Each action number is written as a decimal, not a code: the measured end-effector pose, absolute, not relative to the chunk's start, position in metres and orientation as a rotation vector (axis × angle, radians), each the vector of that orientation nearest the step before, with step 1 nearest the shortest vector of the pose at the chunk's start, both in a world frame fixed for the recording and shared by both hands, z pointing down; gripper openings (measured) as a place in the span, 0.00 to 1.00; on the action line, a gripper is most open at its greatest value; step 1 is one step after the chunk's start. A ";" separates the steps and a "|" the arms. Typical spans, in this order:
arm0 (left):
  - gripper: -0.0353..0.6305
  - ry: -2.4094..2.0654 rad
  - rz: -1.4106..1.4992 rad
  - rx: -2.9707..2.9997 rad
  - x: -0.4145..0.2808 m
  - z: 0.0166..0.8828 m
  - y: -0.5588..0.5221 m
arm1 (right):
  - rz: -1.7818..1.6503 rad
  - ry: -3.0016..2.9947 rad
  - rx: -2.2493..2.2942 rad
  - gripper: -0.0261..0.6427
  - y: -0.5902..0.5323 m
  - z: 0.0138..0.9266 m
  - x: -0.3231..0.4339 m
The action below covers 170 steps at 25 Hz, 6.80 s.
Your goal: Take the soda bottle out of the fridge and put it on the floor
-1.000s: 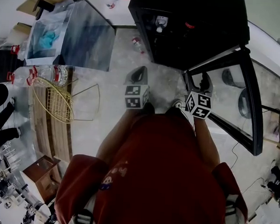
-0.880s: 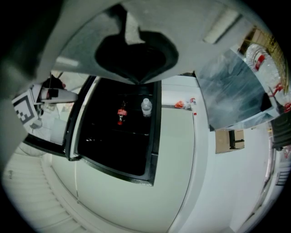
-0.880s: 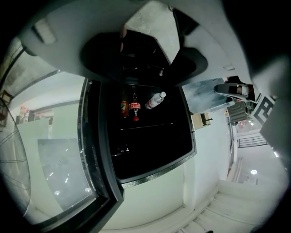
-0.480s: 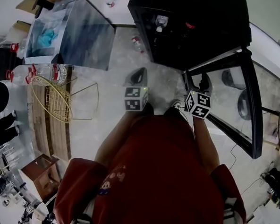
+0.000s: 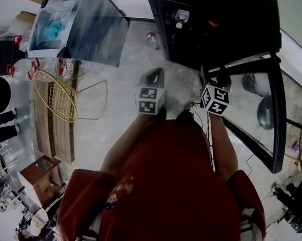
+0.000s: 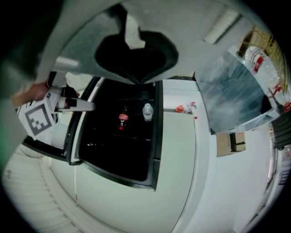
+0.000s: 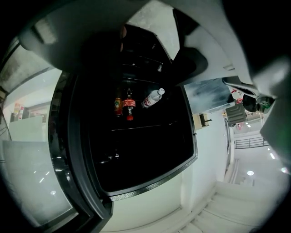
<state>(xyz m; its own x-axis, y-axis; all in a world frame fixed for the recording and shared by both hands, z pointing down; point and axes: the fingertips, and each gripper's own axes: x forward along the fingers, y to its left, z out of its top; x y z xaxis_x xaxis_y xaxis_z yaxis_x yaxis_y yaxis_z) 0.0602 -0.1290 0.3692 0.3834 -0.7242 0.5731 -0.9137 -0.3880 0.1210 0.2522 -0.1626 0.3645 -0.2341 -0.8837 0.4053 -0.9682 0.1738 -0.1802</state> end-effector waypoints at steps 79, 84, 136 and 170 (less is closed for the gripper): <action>0.05 -1.221 0.683 2.111 0.071 0.435 -0.109 | 0.588 -2.059 1.859 0.48 -0.327 0.412 0.286; 0.05 -1.220 0.659 2.140 0.077 0.424 -0.111 | 0.561 -2.099 1.782 0.48 -0.292 0.395 0.277; 0.06 -1.530 0.672 1.966 0.092 0.367 -0.044 | 0.548 -2.425 1.318 0.48 -0.070 0.336 0.273; 0.05 -1.674 0.456 1.845 -0.137 0.356 0.176 | 0.538 -2.467 1.114 0.48 0.132 0.346 0.027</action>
